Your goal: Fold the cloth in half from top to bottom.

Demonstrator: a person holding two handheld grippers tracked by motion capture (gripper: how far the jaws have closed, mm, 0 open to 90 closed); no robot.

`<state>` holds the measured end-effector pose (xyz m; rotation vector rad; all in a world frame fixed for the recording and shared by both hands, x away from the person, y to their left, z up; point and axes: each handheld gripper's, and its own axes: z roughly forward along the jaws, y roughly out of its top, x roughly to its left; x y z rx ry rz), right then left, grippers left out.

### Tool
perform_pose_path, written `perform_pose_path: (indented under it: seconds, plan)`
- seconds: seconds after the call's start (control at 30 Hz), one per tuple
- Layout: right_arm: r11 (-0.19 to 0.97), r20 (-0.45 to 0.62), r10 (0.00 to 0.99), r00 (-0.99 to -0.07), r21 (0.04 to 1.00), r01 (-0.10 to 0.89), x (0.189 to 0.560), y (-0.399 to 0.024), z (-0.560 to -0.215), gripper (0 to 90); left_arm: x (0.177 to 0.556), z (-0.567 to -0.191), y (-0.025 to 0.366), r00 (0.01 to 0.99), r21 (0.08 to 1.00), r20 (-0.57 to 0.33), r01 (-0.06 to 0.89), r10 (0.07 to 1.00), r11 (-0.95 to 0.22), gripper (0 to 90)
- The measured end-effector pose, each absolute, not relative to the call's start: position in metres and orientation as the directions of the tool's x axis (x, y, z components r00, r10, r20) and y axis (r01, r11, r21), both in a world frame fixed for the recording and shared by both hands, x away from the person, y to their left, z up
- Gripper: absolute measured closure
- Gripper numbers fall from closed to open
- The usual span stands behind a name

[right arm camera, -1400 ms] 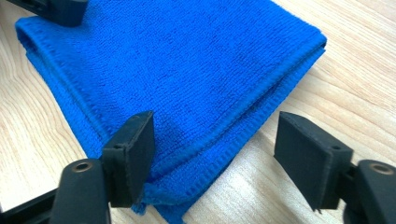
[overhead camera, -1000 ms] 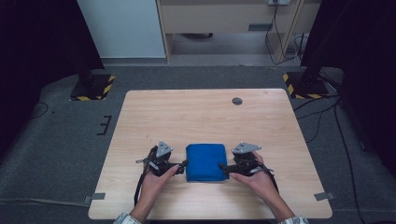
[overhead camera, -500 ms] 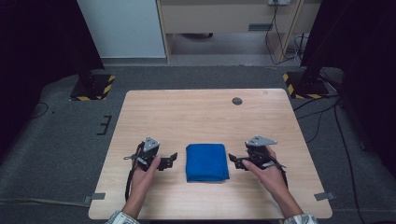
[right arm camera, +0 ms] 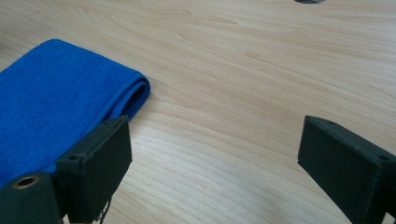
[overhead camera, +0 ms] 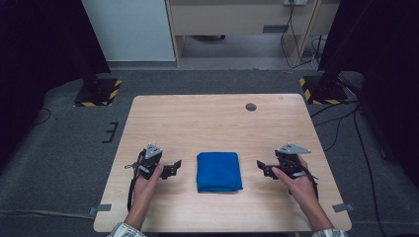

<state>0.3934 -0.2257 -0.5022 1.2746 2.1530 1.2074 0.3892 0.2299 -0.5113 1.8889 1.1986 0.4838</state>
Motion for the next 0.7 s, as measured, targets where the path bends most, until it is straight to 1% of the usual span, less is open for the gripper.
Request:
perform_pose_path:
  seconds: [0.47,0.7]
  plan:
    - [0.218,0.116,0.868,-0.483,0.785,0.580,0.393,-0.252,-0.512,9.2,0.392,-0.519,0.233,0.481,0.759,-0.092,0.600,0.872,-0.251,7.6]
    - [0.183,0.129,0.891,-0.436,0.777,0.603,0.403,-0.261,-0.518,10.2,0.394,-0.523,0.233,0.472,0.738,-0.055,0.613,0.880,-0.283,7.6]
